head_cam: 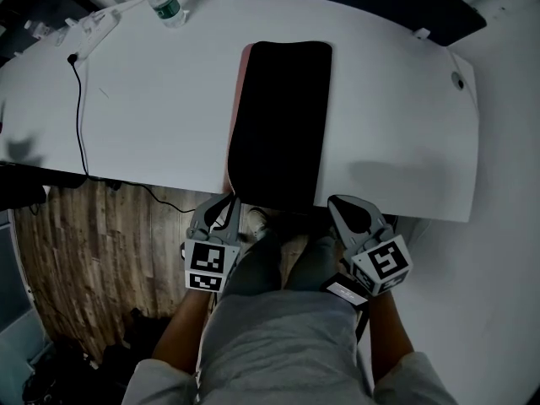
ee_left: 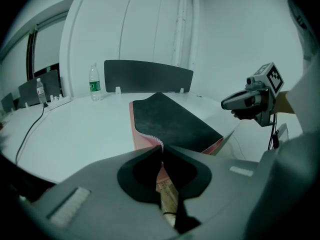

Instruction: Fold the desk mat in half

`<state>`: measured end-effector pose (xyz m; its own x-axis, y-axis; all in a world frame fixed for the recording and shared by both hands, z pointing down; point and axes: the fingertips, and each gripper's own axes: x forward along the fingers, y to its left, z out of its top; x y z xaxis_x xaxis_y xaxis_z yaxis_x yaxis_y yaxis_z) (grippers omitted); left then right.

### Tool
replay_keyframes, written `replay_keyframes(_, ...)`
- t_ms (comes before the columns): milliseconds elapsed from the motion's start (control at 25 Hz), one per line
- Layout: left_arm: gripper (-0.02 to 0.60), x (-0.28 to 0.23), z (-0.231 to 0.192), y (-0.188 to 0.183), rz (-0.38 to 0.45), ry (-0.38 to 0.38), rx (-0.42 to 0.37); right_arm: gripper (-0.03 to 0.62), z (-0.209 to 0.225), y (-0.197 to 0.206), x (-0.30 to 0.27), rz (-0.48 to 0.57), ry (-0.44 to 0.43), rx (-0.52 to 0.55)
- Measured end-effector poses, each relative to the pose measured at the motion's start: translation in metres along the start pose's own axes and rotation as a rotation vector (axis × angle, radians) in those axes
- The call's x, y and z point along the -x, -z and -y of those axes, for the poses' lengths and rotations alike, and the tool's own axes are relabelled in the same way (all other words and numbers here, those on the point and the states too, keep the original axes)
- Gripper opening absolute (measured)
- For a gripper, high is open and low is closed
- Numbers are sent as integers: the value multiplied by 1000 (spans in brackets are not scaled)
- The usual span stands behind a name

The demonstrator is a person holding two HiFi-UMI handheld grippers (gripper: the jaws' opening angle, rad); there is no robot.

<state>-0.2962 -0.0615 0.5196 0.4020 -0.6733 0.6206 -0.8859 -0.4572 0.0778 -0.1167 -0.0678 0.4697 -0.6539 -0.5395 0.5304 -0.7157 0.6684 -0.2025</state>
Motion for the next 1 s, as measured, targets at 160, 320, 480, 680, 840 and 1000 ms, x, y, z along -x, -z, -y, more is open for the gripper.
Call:
replay_keyframes(160,35,-2,-9,7,-12,-4,9,7,-6,-3,-7,-6,-8,8)
replay_keyframes(320,37,-7,-12,20,-35,10,45,8,-9,-2,-11,-11,-5,5)
replay_keyframes(480,38,-14,-13,32,-69,25,83,8,-11,0,-13,-17,-1,5)
replay_keyframes(680,46,-16,-17,46,-103,22,103,8,-14,3,-12,-20,5,2)
replay_keyframes(840,71,-16,-20,56,-134,16,100,8,-17,4,-13,-20,4,2)
replay_keyframes(1000,94,-16,-23,60,-151,4,87,7,-22,4,-14,-16,0,-2)
